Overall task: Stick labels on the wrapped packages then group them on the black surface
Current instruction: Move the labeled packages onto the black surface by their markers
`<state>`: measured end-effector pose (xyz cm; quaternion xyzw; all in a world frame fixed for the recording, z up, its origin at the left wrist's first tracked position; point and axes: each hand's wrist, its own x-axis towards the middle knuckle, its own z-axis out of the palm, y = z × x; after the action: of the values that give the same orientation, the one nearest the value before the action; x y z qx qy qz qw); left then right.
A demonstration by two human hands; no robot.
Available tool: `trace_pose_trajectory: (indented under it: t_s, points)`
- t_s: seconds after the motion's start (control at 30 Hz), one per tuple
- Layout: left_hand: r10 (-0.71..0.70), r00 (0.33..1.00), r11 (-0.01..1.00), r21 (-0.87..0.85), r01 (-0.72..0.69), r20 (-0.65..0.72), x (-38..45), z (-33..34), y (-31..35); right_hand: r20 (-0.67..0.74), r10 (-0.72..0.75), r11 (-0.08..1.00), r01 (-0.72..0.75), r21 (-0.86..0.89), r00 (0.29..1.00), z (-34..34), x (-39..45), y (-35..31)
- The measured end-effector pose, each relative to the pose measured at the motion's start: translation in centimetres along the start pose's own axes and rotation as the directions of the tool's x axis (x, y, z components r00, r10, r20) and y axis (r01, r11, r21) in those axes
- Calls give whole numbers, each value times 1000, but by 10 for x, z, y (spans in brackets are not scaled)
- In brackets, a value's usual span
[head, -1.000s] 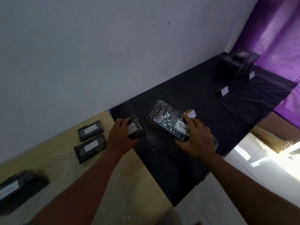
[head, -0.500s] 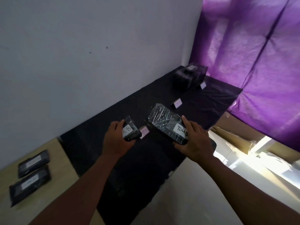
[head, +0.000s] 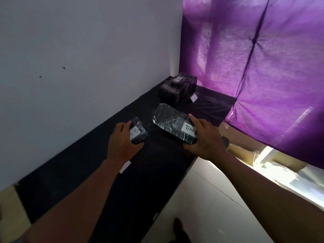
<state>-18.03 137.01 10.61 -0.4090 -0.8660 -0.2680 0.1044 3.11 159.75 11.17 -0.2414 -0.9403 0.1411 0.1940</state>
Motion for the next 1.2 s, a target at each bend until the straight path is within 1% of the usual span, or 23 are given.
trace_pose_trajectory:
  t_s: [0.13,0.2,0.27,0.33,0.5,0.63,0.77,0.9,0.97,1.1,1.2]
  points:
    - [-31,1000,1000,8,31,-8,35,24,-10,30,-15,1000,14,12,999,8,46,18]
    - [-78,997,997,-2,78,-22,53,35,-17,45,-34,999,33,24,998,14,71,24]
    - [-140,990,990,-8,140,-23,72,47,-25,90,-60,998,58,25,994,21,102,32]
    - [-166,986,986,-4,166,-16,88,55,-33,124,-90,996,87,30,988,28,131,37]
    - [-245,969,969,15,246,-35,119,64,-58,148,-165,985,155,75,975,46,193,36]
    - [-309,949,950,18,310,-58,126,66,-71,211,-234,972,221,84,949,65,232,31]
    - [-389,918,920,7,391,-83,124,69,-83,285,-316,949,299,102,905,89,271,20]
    - [-479,872,874,33,484,-101,122,73,-90,350,-420,908,387,163,837,118,308,13]
    - [-512,847,850,56,523,-139,124,75,-89,377,-475,880,432,197,795,131,326,12]
    - [-600,765,777,58,627,-233,132,81,-78,442,-583,811,524,260,682,156,358,11]
    - [-657,700,717,52,695,-280,140,87,-67,467,-637,769,550,327,613,175,375,13]
